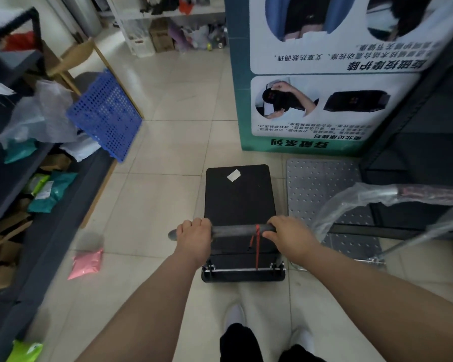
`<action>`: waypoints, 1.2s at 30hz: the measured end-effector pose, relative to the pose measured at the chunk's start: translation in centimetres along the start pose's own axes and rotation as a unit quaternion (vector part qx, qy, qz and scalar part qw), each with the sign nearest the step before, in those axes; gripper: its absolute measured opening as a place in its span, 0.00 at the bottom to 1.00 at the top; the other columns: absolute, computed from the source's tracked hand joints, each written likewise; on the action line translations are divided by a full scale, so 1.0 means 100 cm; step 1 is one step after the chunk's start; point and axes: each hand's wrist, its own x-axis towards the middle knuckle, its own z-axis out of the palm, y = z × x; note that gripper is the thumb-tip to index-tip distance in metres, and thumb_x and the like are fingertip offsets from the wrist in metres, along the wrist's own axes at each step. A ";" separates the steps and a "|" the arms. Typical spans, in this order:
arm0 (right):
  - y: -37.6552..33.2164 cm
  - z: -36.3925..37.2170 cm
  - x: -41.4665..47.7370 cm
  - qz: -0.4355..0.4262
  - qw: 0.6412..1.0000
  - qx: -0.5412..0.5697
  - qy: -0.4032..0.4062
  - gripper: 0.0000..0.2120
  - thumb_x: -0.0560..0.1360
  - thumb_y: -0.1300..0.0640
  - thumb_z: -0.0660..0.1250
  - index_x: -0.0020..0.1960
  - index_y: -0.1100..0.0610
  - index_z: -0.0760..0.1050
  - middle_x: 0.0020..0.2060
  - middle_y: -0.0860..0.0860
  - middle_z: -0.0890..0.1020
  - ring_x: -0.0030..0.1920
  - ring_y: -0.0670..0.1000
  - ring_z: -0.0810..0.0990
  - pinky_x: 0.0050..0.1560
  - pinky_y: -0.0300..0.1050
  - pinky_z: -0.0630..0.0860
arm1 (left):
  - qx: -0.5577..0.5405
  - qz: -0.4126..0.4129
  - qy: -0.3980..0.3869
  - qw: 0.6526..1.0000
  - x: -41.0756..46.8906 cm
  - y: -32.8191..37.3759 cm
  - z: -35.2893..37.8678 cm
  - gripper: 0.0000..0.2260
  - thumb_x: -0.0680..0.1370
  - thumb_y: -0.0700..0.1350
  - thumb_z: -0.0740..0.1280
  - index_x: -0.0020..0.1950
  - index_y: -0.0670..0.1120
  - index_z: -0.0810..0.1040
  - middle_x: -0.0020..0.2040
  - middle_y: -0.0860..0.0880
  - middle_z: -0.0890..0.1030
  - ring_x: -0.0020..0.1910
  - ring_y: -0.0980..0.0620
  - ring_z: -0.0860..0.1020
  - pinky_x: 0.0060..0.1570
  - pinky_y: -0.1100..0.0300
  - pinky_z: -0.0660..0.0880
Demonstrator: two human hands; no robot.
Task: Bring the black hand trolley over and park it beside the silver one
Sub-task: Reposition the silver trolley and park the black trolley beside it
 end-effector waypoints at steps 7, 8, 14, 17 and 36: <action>-0.004 -0.011 0.034 0.076 0.997 0.014 0.018 0.12 0.77 0.46 0.60 0.53 0.54 0.73 0.47 0.52 0.78 0.51 0.55 0.74 0.45 0.48 0.66 | -0.003 0.053 0.006 0.999 0.059 -0.009 -0.015 0.12 0.76 0.40 0.62 0.58 0.46 0.67 0.58 0.46 0.72 0.57 0.43 0.69 0.59 0.51 0.62; -0.003 -0.012 0.038 0.087 0.996 0.016 0.020 0.13 0.77 0.46 0.60 0.54 0.54 0.73 0.48 0.52 0.77 0.52 0.55 0.74 0.46 0.48 0.66 | 0.001 0.057 0.005 0.998 0.066 -0.008 -0.017 0.12 0.76 0.40 0.62 0.58 0.46 0.67 0.59 0.46 0.72 0.58 0.43 0.69 0.60 0.50 0.62; 0.007 -0.024 0.055 0.135 0.990 0.015 0.049 0.12 0.78 0.49 0.59 0.56 0.55 0.73 0.52 0.54 0.78 0.53 0.56 0.73 0.49 0.47 0.65 | -0.006 0.075 -0.003 0.997 0.101 0.010 -0.027 0.13 0.75 0.40 0.62 0.59 0.46 0.67 0.59 0.45 0.72 0.59 0.42 0.69 0.61 0.49 0.62; 0.015 -0.034 0.062 0.156 0.986 0.005 0.050 0.13 0.78 0.51 0.59 0.58 0.56 0.73 0.54 0.56 0.77 0.56 0.57 0.72 0.55 0.48 0.65 | -0.020 0.086 0.001 0.996 0.113 0.022 -0.028 0.12 0.76 0.40 0.62 0.58 0.46 0.66 0.59 0.45 0.72 0.59 0.42 0.68 0.61 0.50 0.61; 0.109 -0.064 0.012 0.236 0.961 -0.144 0.000 0.30 0.80 0.48 0.50 0.77 0.56 0.42 0.77 0.55 0.43 0.75 0.59 0.36 0.74 0.57 0.41 | -0.026 0.195 -0.025 0.980 0.128 0.121 -0.052 0.22 0.77 0.53 0.63 0.69 0.52 0.63 0.64 0.46 0.70 0.64 0.42 0.66 0.69 0.37 0.55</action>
